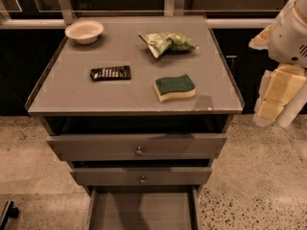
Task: Place sponge into bottom drawer
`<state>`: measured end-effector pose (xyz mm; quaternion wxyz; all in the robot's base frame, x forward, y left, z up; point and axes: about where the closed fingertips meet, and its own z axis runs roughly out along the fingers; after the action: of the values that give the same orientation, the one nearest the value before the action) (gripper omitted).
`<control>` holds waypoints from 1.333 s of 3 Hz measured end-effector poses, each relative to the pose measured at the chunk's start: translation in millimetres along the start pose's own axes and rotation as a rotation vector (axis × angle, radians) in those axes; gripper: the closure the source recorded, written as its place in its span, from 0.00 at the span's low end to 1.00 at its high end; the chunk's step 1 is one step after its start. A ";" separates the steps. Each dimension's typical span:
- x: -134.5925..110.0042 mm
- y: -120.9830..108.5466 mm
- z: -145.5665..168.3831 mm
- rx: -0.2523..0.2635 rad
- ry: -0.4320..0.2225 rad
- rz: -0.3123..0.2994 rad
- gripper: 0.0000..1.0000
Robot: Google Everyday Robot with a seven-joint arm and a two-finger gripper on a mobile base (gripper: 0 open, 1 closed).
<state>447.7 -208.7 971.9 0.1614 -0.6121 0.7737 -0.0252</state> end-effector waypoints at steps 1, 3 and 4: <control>-29.5 -10.8 28.5 -0.056 -0.039 -0.078 0.00; -93.9 -22.7 98.8 -0.194 -0.147 -0.182 0.00; -113.9 -21.7 127.6 -0.246 -0.194 -0.188 0.00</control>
Offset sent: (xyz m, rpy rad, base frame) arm 0.0796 0.1077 -0.0625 0.1036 0.1127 0.3066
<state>526.5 -85.1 881.2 0.1561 -0.6965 0.6911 0.1136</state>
